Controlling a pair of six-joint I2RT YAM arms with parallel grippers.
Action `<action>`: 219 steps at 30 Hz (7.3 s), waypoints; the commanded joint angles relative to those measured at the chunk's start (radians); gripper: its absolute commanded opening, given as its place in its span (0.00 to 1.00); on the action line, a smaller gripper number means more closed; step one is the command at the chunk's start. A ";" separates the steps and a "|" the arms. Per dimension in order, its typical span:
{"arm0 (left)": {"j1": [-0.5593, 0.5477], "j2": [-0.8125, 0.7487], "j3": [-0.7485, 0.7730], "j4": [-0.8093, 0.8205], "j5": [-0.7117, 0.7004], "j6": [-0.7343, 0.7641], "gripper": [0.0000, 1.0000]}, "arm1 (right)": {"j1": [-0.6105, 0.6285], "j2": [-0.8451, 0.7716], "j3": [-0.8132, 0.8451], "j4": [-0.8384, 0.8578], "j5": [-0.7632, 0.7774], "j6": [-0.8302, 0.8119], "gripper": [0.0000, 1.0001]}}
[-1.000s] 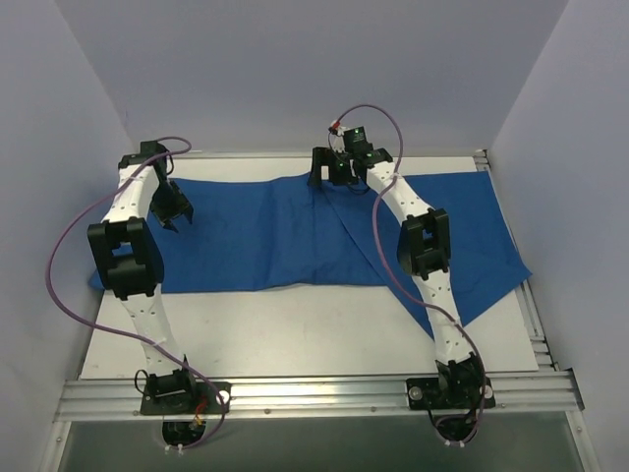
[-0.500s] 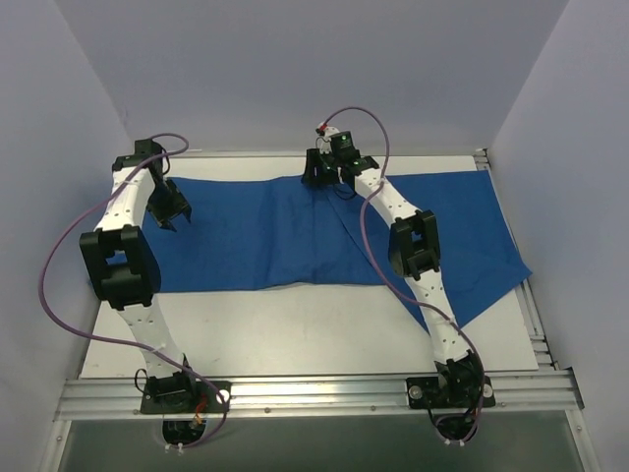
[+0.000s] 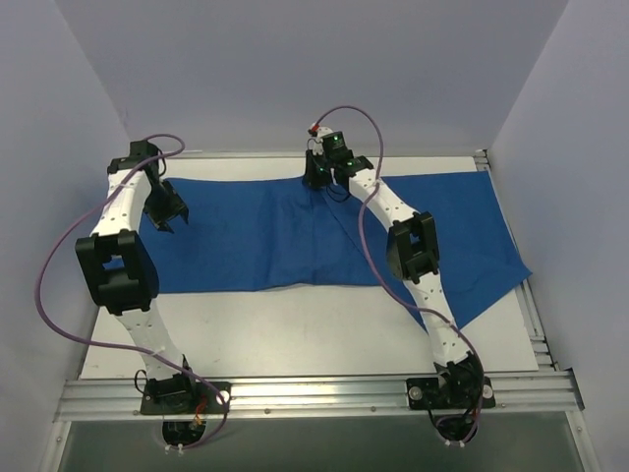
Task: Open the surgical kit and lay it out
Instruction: Open the surgical kit at the center of the board.
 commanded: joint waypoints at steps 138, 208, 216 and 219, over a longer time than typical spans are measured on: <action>0.028 -0.490 -0.470 0.006 -0.026 0.048 0.02 | -0.644 -1.110 -1.470 -0.521 0.245 0.410 0.97; 0.068 -0.974 -0.487 -0.123 -0.084 -0.015 0.02 | -0.682 -1.133 -0.828 -0.703 0.707 0.082 0.00; 0.068 -1.106 -0.516 -0.139 -0.090 -0.015 0.02 | -0.733 -1.236 -0.884 -0.711 0.701 0.068 0.00; 0.068 -1.154 -0.556 -0.146 -0.078 -0.023 0.02 | -0.733 -1.269 -0.907 -0.728 0.723 0.065 0.00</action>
